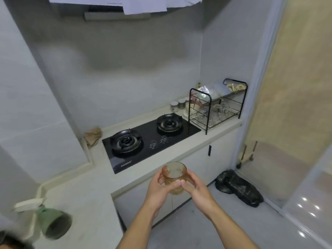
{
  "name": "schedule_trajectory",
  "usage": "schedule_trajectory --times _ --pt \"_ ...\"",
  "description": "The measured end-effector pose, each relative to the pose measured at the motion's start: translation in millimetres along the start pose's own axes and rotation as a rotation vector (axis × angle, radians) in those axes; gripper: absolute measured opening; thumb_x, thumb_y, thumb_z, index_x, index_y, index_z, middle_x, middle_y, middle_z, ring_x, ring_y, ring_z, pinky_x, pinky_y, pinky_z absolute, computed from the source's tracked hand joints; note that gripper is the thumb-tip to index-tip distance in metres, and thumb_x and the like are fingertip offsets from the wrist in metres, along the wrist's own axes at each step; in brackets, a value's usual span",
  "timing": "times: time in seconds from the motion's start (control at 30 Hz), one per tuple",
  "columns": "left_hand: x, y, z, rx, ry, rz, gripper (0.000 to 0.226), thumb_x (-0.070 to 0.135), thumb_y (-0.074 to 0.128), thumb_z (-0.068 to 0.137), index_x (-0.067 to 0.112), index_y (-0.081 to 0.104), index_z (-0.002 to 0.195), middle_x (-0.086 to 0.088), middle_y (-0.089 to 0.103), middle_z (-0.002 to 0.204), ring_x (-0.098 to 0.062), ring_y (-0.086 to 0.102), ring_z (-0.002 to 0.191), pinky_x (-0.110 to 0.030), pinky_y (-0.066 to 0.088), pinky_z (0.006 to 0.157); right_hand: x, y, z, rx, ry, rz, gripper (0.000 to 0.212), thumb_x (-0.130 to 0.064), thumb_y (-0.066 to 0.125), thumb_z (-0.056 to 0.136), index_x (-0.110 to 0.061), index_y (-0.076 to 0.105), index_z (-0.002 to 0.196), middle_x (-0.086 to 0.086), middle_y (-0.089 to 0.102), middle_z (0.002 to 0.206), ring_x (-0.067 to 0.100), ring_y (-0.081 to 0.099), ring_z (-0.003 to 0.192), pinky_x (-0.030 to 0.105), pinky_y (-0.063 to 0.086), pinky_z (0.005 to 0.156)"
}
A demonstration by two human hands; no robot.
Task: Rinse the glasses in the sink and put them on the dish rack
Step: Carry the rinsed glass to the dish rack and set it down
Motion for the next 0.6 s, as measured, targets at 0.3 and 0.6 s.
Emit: schedule_trajectory --times 0.3,0.6 --pt "23.1 96.7 143.2 -0.234 0.039 0.044 0.071 0.015 0.100 0.062 0.036 0.064 0.120 0.007 0.074 0.120 -0.008 0.065 0.119 -0.029 0.055 0.100 -16.6 -103.9 84.1 0.254 0.006 0.015 0.045 -0.022 0.065 0.100 -0.034 0.049 0.141 -0.022 0.062 0.126 -0.015 0.053 0.117 0.009 0.046 0.090" --pt "24.6 214.3 227.6 -0.339 0.033 0.104 0.079 0.021 0.101 0.063 0.035 0.061 0.129 0.011 0.070 0.123 -0.005 0.062 0.121 -0.034 0.055 0.105 7.6 -222.7 136.8 0.403 0.030 0.112 0.040 -0.014 0.067 0.098 -0.025 0.054 0.134 -0.003 0.064 0.136 0.010 0.057 0.132 0.037 0.043 0.116"
Point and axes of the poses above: each hand's wrist, its own z-axis towards the middle knuckle, its own y-axis out of the palm, x = y × z, the point moved 2 cm from there along z, towards the middle knuckle
